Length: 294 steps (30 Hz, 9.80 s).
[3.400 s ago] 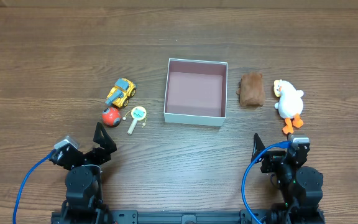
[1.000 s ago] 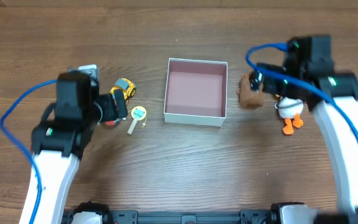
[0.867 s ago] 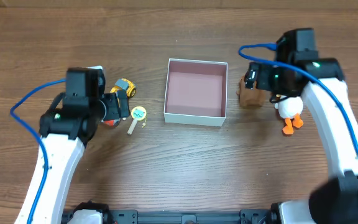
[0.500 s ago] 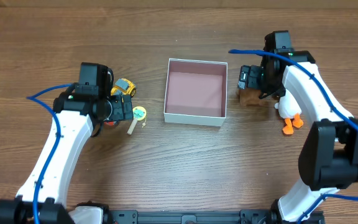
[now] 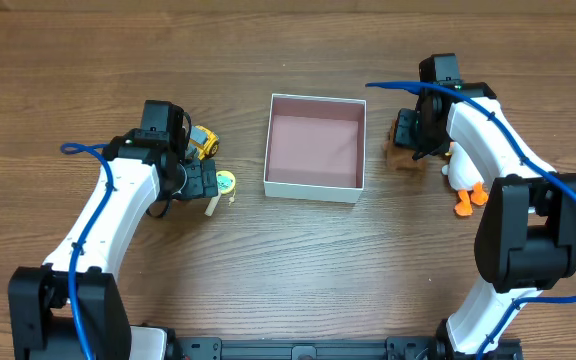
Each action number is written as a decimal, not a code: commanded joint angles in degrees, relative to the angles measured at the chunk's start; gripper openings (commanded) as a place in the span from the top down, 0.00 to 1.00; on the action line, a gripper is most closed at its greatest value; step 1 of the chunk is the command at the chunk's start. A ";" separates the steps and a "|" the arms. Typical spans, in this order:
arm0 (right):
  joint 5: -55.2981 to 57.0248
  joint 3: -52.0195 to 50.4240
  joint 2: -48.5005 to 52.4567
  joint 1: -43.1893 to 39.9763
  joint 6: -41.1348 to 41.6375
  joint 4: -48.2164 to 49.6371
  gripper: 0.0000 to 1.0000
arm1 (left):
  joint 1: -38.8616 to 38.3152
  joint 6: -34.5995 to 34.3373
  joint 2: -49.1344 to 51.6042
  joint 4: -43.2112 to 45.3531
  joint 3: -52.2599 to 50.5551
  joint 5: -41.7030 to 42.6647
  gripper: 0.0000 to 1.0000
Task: Pack container
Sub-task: 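Reach the right gripper to the brown plush and grasp it, then carry the brown plush into the white box and release it, then move the right gripper to the white duck plush and grasp it, then place the duck plush into the box beside the brown plush, then grasp the yellow toy truck with the left gripper and lift, then lower the yellow truck into the box and open the left gripper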
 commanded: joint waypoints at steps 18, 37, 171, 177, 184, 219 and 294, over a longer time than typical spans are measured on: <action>0.87 10.64 -25.14 21.64 12.35 -8.13 0.96 | 0.33 1.51 0.55 0.11 1.16 -0.33 0.00; 2.95 5.18 -1.38 30.75 21.79 10.40 0.66 | 0.33 1.51 0.55 0.11 1.16 -0.33 0.00; 5.42 5.18 -40.39 -2.75 8.48 -20.65 0.08 | 0.35 17.86 5.42 -9.05 32.28 5.35 0.00; 5.44 4.76 -37.42 -2.75 8.46 -21.11 0.08 | 0.42 26.03 14.93 -13.11 32.22 4.94 0.04; 5.46 3.04 -35.60 -2.75 8.44 -21.05 0.12 | 0.42 26.77 23.08 -11.61 32.22 -1.92 0.08; 5.46 2.97 -35.45 -2.75 8.41 -20.17 0.14 | 1.27 28.35 31.74 -22.38 44.89 -1.05 0.96; 5.46 2.97 -35.45 -2.75 7.15 -21.27 0.13 | -29.46 52.70 43.47 -36.96 63.78 11.67 0.87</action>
